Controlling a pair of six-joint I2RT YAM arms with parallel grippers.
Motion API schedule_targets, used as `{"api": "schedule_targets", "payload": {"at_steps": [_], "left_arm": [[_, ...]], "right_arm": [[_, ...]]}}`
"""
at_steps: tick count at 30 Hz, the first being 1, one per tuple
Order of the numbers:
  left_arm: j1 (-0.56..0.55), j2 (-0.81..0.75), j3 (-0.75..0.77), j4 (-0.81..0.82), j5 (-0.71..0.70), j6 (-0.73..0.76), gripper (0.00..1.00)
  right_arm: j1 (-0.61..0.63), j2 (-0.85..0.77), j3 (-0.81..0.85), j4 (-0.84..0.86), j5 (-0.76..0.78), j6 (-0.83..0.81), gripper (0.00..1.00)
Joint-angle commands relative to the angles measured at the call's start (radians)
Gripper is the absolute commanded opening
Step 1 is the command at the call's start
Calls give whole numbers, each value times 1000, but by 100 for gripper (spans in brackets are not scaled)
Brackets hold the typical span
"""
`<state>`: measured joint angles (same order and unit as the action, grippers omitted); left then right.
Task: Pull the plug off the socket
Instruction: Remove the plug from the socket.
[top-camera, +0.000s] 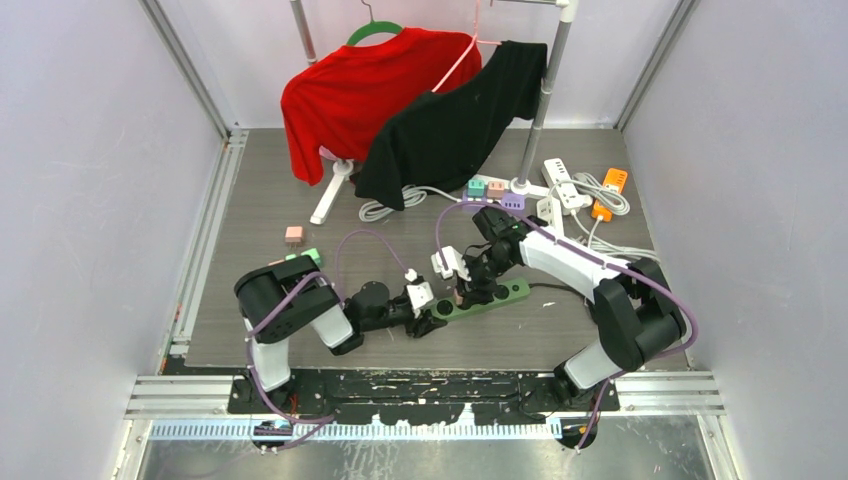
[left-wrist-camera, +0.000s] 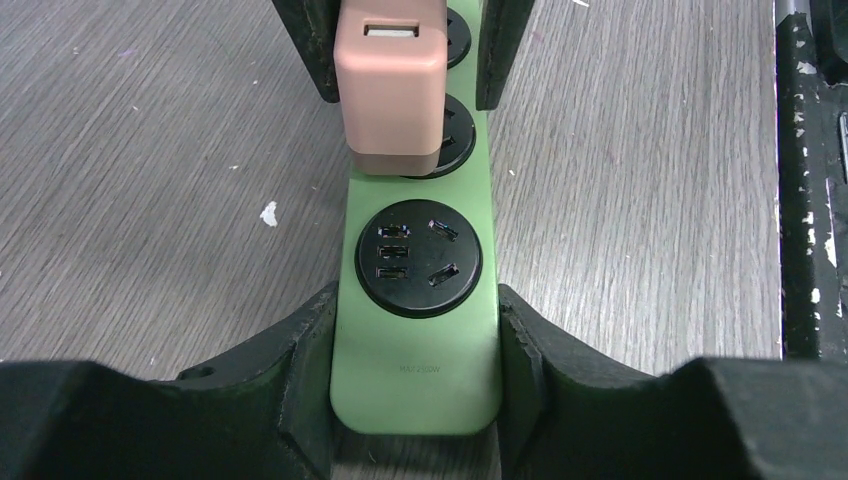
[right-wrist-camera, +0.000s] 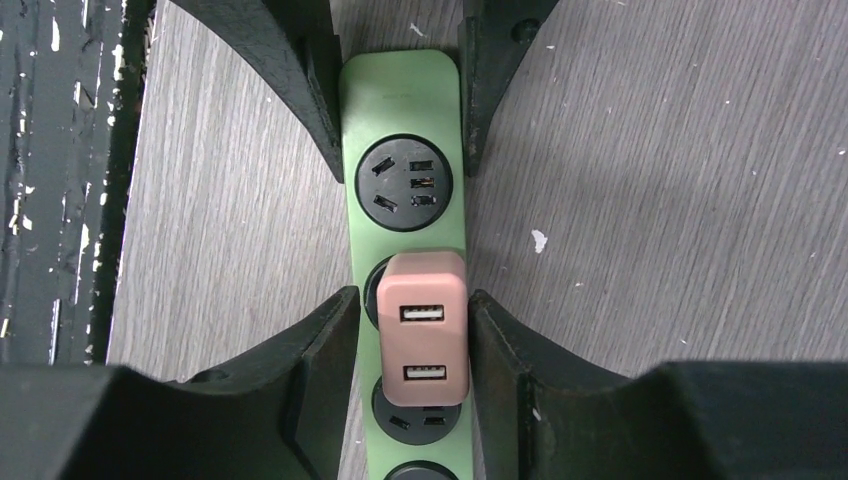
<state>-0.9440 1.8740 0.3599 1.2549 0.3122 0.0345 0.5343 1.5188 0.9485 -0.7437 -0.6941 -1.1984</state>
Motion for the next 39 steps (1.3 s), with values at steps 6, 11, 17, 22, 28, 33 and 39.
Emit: {"api": "schedule_targets", "payload": {"at_steps": [6,11,17,22,28,33,39], "left_arm": [[7,44,36,-8,12,-8,0],[8,40,31,-8,2,-7,0],[7,51,33,-3,6,-6,0],[7,57,39,-3,9,-7,0],[8,59,39,-3,11,-7,0],[7,58,35,2,9,-5,0],[8,65,30,24,-7,-6,0]], "right_arm": [[-6,-31,51,-67,-49,3,27],[-78,-52,54,-163,-63,-98,12],[-124,-59,21,-235,-113,-205,7],[-33,-41,10,-31,-106,41,3],[40,0,35,118,-52,265,1],[-55,-25,37,45,-34,171,1],[-139,-63,-13,-139,-110,-124,1]]}}
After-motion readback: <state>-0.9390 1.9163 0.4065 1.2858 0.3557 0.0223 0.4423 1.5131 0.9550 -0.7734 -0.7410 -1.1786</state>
